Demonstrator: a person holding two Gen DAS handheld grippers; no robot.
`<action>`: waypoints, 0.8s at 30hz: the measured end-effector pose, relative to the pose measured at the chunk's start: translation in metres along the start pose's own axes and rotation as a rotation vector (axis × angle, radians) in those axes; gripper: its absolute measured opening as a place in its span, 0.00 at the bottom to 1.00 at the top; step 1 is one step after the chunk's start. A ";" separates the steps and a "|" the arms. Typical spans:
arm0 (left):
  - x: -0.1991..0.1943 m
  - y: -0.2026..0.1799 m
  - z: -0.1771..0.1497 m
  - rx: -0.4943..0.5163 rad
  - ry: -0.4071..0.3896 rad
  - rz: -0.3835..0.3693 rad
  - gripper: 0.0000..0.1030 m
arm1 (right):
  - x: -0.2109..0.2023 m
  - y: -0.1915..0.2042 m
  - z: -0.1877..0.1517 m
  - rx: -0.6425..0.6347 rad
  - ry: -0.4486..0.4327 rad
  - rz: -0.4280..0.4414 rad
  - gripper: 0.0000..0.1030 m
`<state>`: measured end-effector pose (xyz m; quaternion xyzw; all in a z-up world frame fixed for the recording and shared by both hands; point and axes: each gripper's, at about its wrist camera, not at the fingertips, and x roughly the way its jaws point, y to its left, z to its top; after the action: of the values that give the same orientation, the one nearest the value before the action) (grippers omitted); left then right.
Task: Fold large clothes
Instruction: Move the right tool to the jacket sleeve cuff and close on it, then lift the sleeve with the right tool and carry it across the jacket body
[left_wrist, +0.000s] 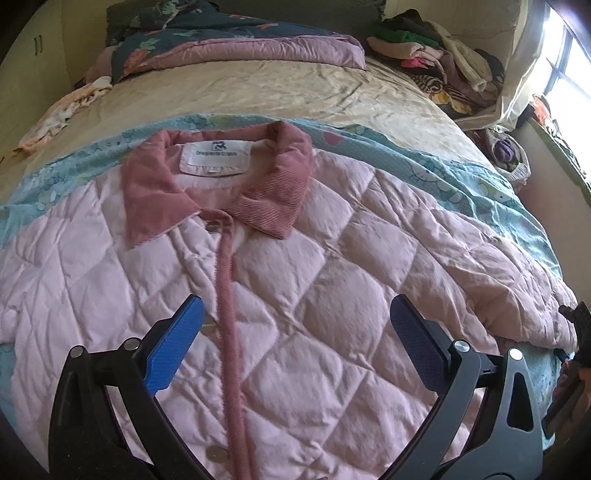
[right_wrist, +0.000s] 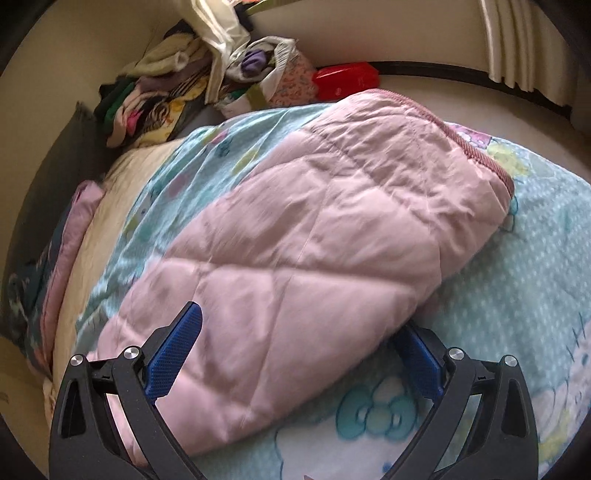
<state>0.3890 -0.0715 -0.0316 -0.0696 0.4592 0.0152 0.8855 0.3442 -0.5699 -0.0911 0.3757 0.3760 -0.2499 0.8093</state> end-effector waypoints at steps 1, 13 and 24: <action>-0.001 0.003 0.001 0.002 -0.002 0.002 0.92 | 0.002 -0.001 0.004 0.011 -0.007 0.002 0.96; -0.017 0.036 0.011 -0.035 -0.042 0.015 0.92 | -0.028 -0.003 0.021 -0.013 -0.213 0.174 0.22; -0.054 0.054 0.022 -0.027 -0.093 0.022 0.92 | -0.133 0.099 -0.009 -0.411 -0.363 0.373 0.17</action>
<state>0.3706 -0.0129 0.0193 -0.0757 0.4178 0.0341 0.9047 0.3299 -0.4875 0.0520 0.2163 0.1928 -0.0791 0.9538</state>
